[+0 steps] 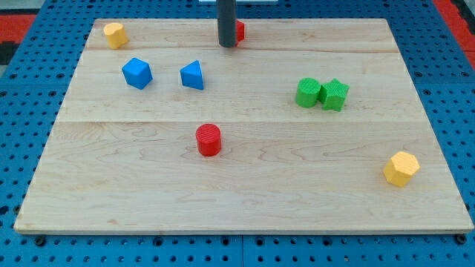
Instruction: Move the blue triangle towards the top right of the board
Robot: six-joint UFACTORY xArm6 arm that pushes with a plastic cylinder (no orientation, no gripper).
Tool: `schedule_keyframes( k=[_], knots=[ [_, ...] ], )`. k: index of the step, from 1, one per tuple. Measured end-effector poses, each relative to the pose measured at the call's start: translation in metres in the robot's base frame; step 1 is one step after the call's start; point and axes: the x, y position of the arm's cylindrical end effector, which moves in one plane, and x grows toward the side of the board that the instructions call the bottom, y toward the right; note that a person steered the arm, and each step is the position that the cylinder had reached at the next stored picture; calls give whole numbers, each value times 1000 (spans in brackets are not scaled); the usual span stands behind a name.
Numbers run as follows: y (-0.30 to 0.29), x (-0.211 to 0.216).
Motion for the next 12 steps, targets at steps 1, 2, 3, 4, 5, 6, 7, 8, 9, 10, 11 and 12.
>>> schedule_keyframes(
  k=[1, 2, 3, 4, 5, 6, 7, 8, 9, 10, 11, 12],
  knots=[
    [6, 25],
    [-18, 87],
    [-38, 135],
    [-91, 117],
    [-86, 85],
    [-46, 76],
    [21, 76],
    [32, 42],
    [-5, 24],
    [-54, 26],
    [-18, 21],
    [7, 11]
  ],
)
